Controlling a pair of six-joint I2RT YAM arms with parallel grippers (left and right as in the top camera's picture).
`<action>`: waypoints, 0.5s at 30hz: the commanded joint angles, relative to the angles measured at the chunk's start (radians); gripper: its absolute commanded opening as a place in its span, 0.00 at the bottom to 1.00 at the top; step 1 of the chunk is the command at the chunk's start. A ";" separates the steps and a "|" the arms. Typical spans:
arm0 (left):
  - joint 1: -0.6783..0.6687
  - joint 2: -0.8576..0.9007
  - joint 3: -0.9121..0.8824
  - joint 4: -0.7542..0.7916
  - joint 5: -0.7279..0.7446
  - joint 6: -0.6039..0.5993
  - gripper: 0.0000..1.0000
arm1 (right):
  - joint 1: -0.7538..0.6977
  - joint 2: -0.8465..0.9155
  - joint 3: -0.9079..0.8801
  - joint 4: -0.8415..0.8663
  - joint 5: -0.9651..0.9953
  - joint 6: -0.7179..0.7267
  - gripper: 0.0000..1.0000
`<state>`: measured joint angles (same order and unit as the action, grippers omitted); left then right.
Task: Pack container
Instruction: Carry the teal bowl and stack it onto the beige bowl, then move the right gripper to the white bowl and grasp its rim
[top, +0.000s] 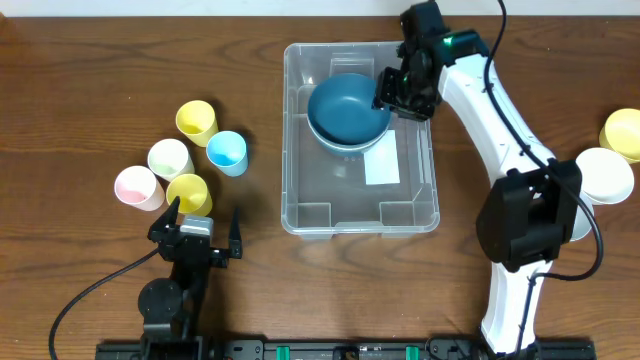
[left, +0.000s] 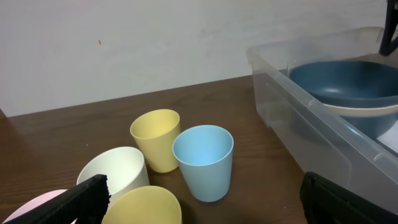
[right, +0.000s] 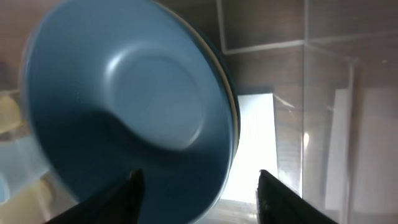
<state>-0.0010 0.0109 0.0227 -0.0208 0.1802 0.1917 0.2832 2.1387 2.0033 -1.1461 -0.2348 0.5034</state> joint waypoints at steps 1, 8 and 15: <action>0.005 -0.005 -0.019 -0.031 0.014 0.010 0.98 | -0.024 -0.014 0.203 -0.086 0.009 -0.111 0.79; 0.005 -0.005 -0.019 -0.031 0.014 0.010 0.98 | -0.137 -0.017 0.574 -0.458 0.216 -0.069 0.92; 0.005 -0.005 -0.019 -0.031 0.014 0.010 0.98 | -0.308 -0.079 0.572 -0.553 0.121 -0.120 0.99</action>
<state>-0.0010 0.0109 0.0227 -0.0208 0.1802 0.1917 0.0219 2.0968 2.6019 -1.6932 -0.0765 0.4118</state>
